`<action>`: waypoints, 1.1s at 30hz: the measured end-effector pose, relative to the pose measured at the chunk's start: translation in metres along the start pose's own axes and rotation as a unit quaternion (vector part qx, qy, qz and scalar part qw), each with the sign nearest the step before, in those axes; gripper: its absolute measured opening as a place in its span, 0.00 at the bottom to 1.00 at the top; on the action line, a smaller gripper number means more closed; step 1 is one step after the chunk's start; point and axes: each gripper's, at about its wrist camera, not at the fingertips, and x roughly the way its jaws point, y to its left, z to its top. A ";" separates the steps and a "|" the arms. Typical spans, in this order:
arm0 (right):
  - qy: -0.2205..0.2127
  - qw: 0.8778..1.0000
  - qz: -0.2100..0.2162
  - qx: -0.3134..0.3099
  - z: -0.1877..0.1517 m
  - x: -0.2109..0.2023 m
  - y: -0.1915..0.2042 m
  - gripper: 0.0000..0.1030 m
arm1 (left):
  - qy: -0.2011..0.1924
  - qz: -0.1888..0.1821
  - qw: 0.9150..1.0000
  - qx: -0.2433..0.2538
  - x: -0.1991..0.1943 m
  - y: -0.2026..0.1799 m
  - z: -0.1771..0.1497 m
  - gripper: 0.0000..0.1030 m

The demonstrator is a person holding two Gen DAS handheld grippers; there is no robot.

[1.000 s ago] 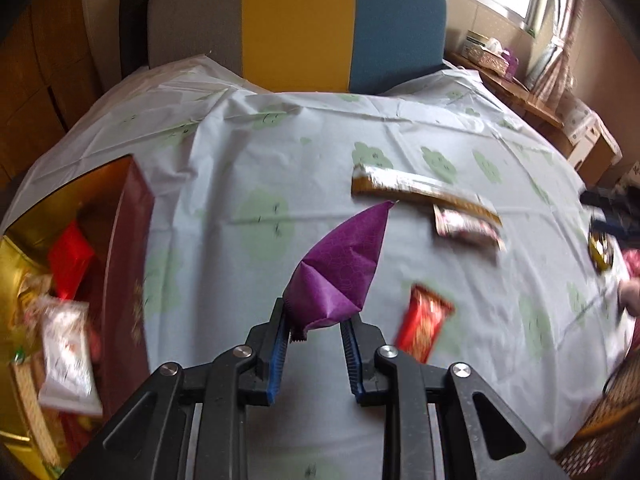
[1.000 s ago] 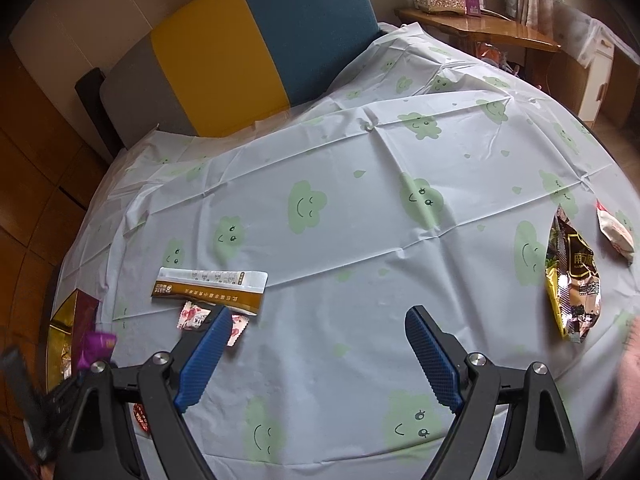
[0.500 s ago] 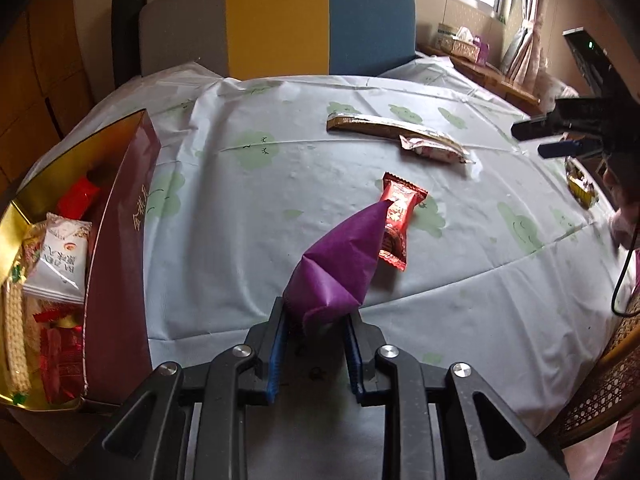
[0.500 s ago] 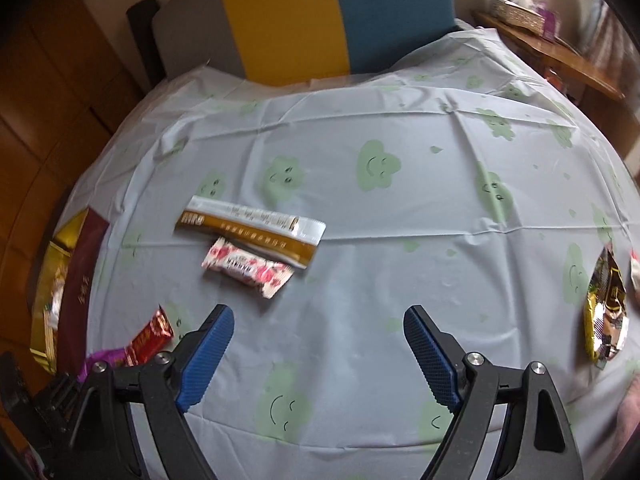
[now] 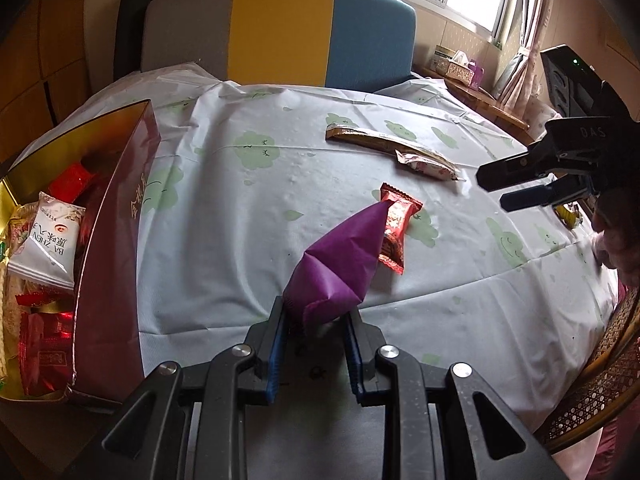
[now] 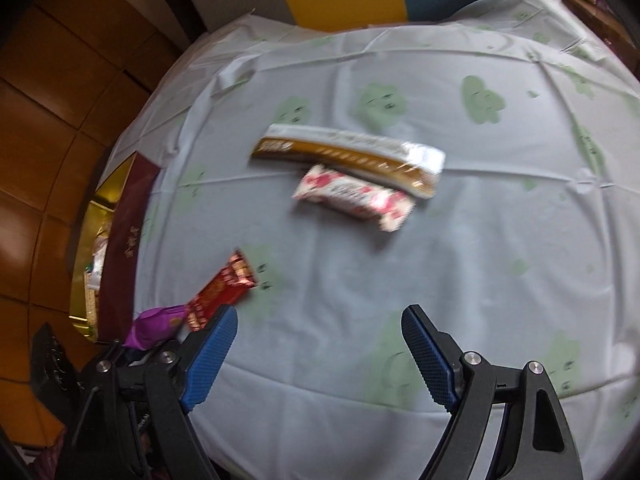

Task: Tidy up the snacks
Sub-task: 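Lift the purple packet with the left tool while the right tool grasps the red gold-printed packet, then carry the purple packet with the left tool over the tin while the right tool holds the red packet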

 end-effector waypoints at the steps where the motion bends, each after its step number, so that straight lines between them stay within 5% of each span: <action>1: 0.004 1.000 0.001 0.000 -0.002 0.005 0.007 0.83 | -0.001 -0.001 1.000 0.000 0.000 0.000 0.000 0.25; 6: -0.001 0.999 0.020 0.032 -0.005 0.020 0.026 0.82 | -0.007 -0.006 1.000 -0.006 -0.001 0.002 -0.002 0.25; 15: -0.017 0.996 0.026 0.083 0.000 0.050 0.056 0.49 | -0.012 -0.016 1.000 -0.014 -0.001 0.005 -0.003 0.25; 18: -0.016 0.999 -0.015 0.050 0.002 0.058 0.067 0.43 | -0.013 -0.017 1.000 -0.014 -0.002 0.005 -0.003 0.25; 22: -0.001 0.995 -0.080 -0.054 0.003 0.052 0.081 0.22 | -0.014 -0.020 1.000 -0.013 -0.002 0.006 -0.004 0.25; 28: 0.054 0.974 -0.160 -0.151 -0.006 0.036 0.048 0.22 | -0.015 -0.021 1.000 -0.018 -0.002 0.006 -0.004 0.25; 33: 0.054 0.974 -0.156 -0.158 -0.011 0.037 0.026 0.24 | -0.015 -0.013 1.000 -0.012 -0.001 0.004 -0.004 0.25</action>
